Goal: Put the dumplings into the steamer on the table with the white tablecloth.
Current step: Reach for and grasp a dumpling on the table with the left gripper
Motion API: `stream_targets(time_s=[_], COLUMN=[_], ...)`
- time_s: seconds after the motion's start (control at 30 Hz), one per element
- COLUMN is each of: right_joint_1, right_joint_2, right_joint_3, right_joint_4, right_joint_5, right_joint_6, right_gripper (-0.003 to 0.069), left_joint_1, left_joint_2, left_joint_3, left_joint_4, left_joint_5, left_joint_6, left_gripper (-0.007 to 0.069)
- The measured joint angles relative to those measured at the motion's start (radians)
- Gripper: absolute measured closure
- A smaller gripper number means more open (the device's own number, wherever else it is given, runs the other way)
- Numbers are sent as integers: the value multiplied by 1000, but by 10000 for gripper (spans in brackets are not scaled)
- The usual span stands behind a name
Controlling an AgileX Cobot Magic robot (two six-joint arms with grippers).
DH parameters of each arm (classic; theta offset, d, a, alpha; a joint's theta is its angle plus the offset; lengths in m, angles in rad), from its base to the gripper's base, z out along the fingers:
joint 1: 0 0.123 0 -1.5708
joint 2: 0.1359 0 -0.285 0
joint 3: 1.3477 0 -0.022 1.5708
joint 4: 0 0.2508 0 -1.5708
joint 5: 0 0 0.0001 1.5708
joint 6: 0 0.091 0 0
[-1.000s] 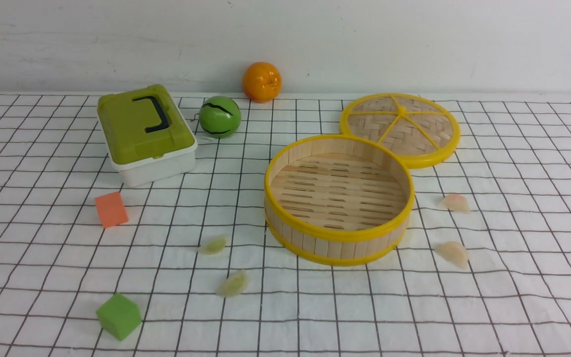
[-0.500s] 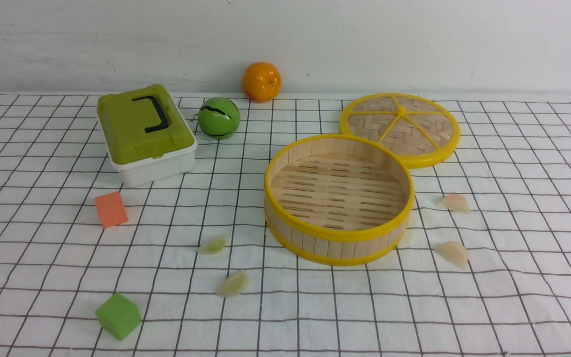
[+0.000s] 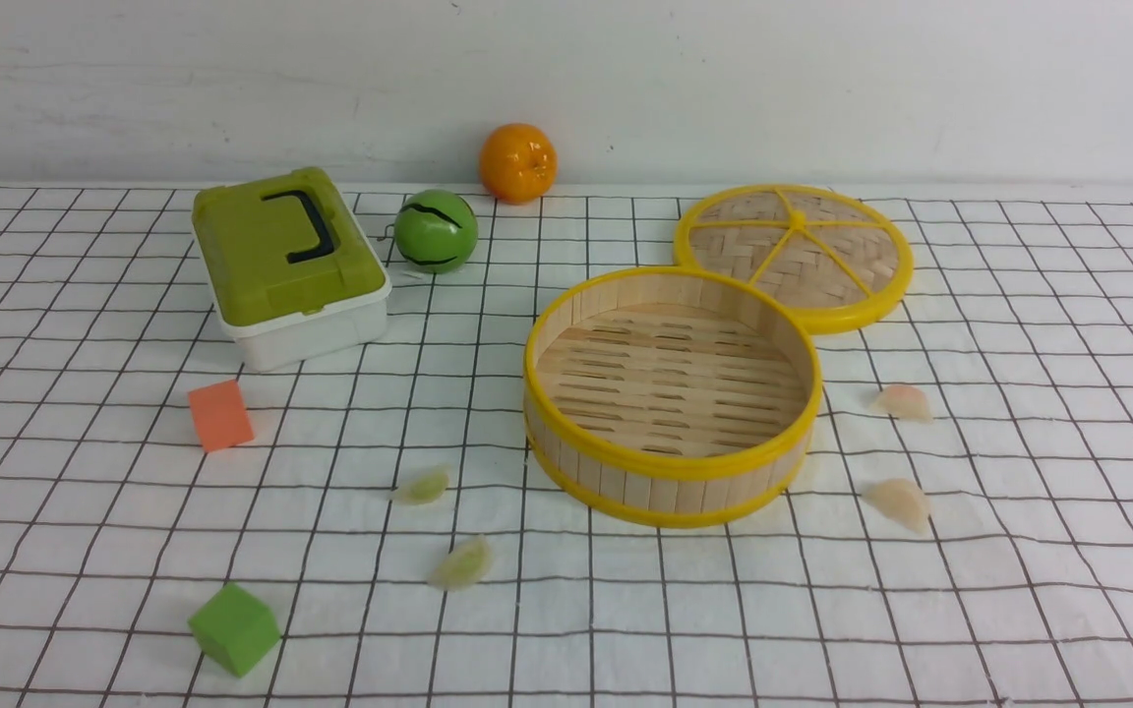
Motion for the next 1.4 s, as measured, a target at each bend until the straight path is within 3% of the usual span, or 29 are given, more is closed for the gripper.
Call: stream_targets(time_s=[0.23,0.27,0.4,0.53,0.63,0.67,0.7,0.77,0.83,0.87,0.93,1.03,1.07,1.13,1.17,1.23,1.33,1.4], right_joint_1=[0,0,0,0,-1,-1,-1,-1,-3,-3,-3,-3,-3,-3,-3,-3,-3,1], right_joint_2=[0,0,0,0,0,0,0,0,17,23,64,158,158,267,275,400,473,569], right_joint_3=[0,0,0,0,0,0,-13,-33,-113,-130,-225,-350,-356,-432,-442,-493,-507,-509], right_joint_4=[6,6,6,6,17,18,20,16,-18,-22,-76,-141,-145,-182,-184,-190,-160,-66], right_joint_5=[-337,-430,-550,-594,-632,-632,-627,-619,-572,-566,-454,-201,-201,47,64,279,365,438], right_joint_6=[19,53,184,325,439,441,455,455,436,431,401,366,365,358,358,327,269,124], right_gripper=[419,419,419,419,426,430,456,480,570,579,664,674,674,668,667,664,664,664], left_joint_1=[0,0,0,0,0,0,0,0,0,0,0,0,0,0,0,0,0,0], left_joint_2=[0,0,0,0,0,0,7,25,104,112,221,392,392,564,564,719,823,949], left_joint_3=[0,0,0,-3,-109,-119,-236,-294,-428,-438,-528,-592,-596,-656,-661,-738,-799,-874], left_joint_4=[23,25,25,7,-7,-7,26,52,118,129,175,182,182,134,134,48,-41,-190], left_joint_5=[-352,-438,-529,-528,-329,-313,-150,-85,43,50,102,154,160,278,289,444,553,670], left_joint_6=[7,-31,-173,-347,-529,-529,-560,-559,-546,-544,-537,-547,-548,-558,-558,-513,-418,-251], left_gripper=[386,386,386,407,496,503,585,622,637,637,637,637,637,637,637,637,637,637])
